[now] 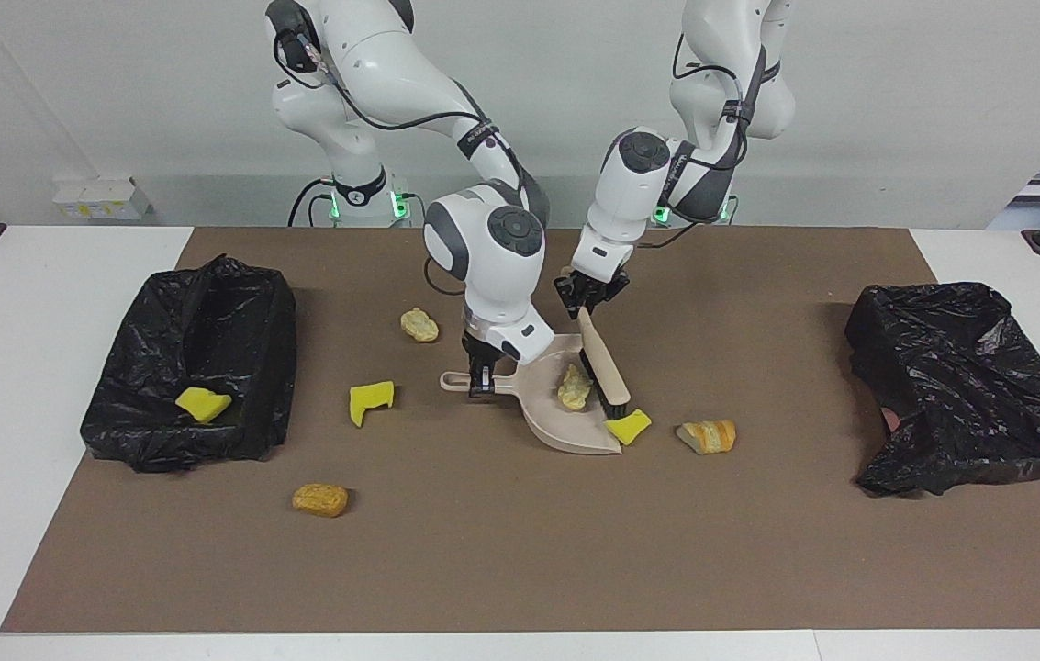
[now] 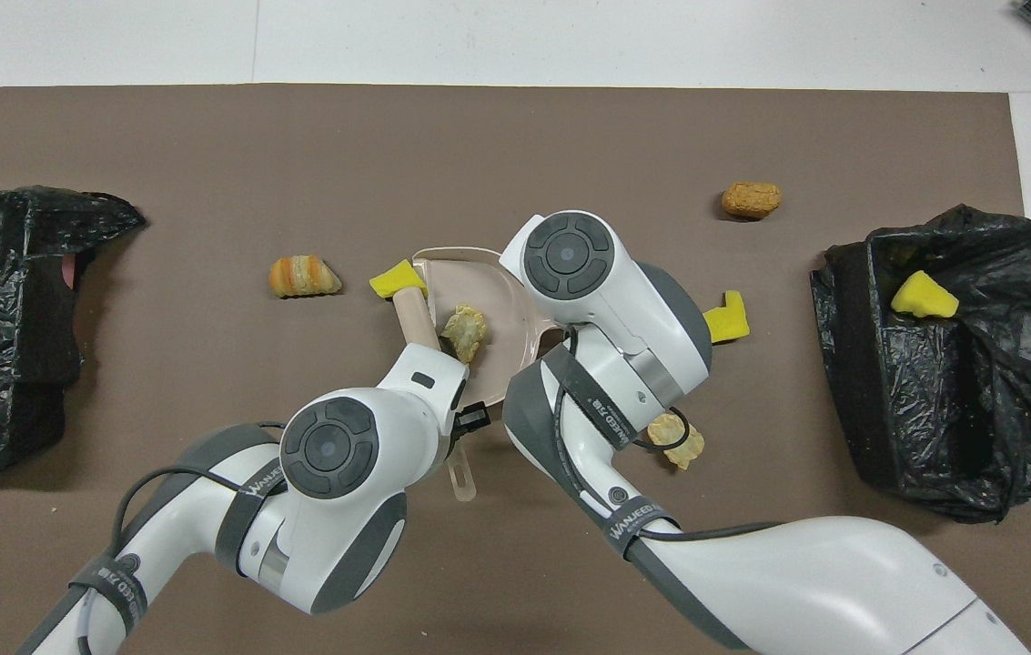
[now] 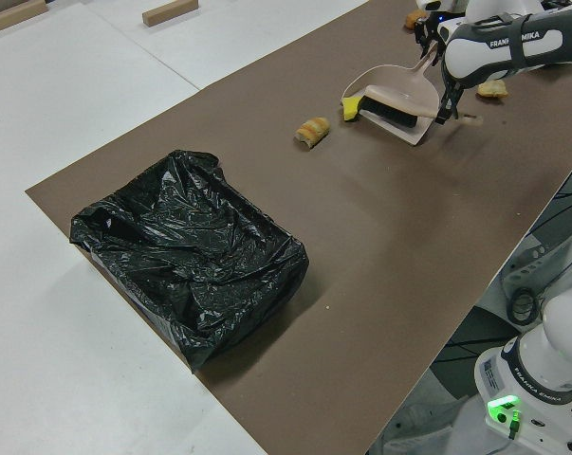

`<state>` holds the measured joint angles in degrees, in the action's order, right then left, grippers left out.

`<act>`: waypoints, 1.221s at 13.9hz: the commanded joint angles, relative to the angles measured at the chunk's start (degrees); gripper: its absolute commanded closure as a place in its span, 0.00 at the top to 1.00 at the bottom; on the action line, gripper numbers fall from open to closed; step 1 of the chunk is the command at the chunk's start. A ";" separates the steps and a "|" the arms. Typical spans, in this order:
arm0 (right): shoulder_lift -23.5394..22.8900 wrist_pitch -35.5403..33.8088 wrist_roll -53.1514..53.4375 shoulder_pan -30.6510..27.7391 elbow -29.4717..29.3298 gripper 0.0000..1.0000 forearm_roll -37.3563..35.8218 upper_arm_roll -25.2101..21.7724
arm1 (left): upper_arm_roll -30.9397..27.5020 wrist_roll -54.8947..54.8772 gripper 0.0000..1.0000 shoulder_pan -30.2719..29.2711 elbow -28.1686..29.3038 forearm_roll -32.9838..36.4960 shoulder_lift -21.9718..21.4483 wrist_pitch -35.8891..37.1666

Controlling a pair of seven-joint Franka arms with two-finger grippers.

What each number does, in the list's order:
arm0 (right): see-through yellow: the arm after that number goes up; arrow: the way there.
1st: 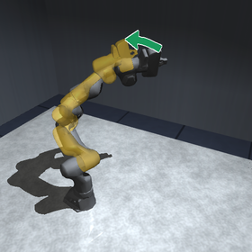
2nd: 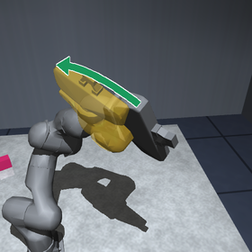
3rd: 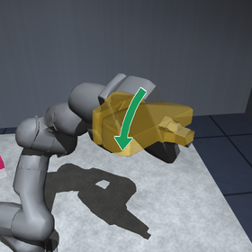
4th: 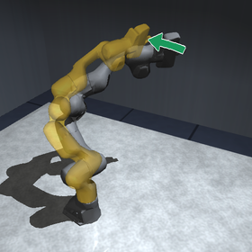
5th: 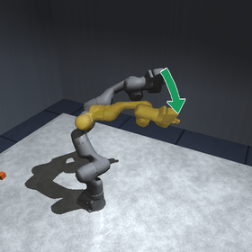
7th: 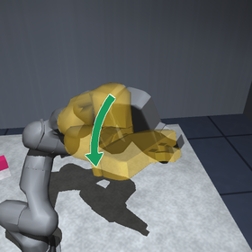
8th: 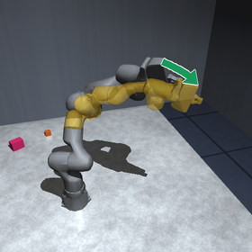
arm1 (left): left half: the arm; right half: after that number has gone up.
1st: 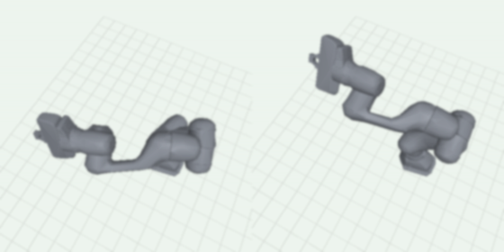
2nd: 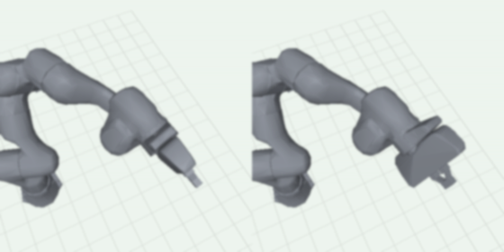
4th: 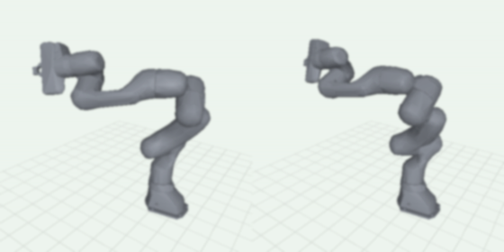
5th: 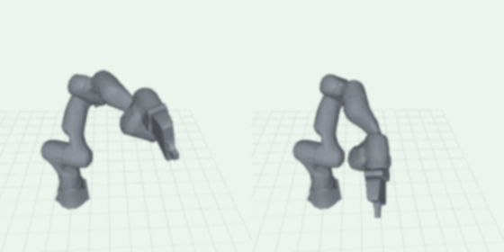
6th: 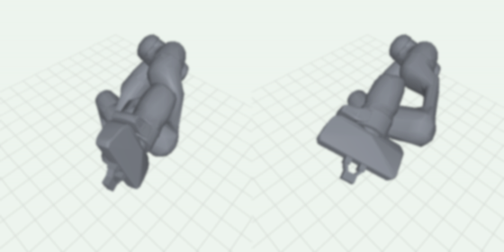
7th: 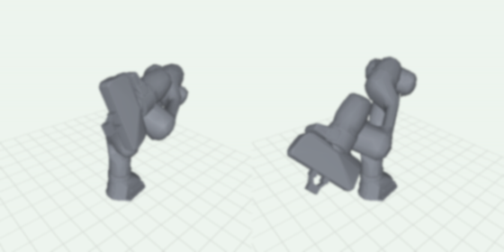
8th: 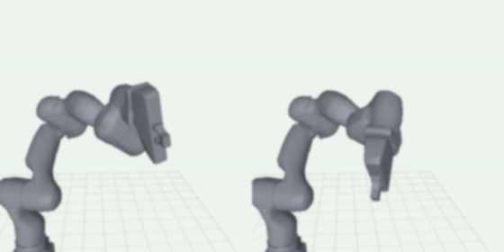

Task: Sweep and dump trash in bin
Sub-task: 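Sweep bread and sponge pieces into the dustpan with the left gripper's brush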

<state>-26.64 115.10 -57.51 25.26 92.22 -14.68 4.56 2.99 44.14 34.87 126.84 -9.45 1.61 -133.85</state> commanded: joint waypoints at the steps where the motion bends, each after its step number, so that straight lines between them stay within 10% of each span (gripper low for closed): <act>1: 0.97 1.27 -1.29 -1.09 0.77 0.00 -1.05 0.36 | -1.49 -5.10 0.00 -2.43 -4.83 -0.49 -0.73 9.19; 17: 0.80 1.27 -0.23 -1.09 0.86 0.00 -0.17 0.36 | -1.41 -36.49 0.00 -28.29 -1.61 5.58 3.31 5.20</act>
<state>-26.63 115.16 -57.51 24.89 92.10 -14.68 4.51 0.73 8.81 6.19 123.04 -4.50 3.76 -124.45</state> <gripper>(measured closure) 0.674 0.744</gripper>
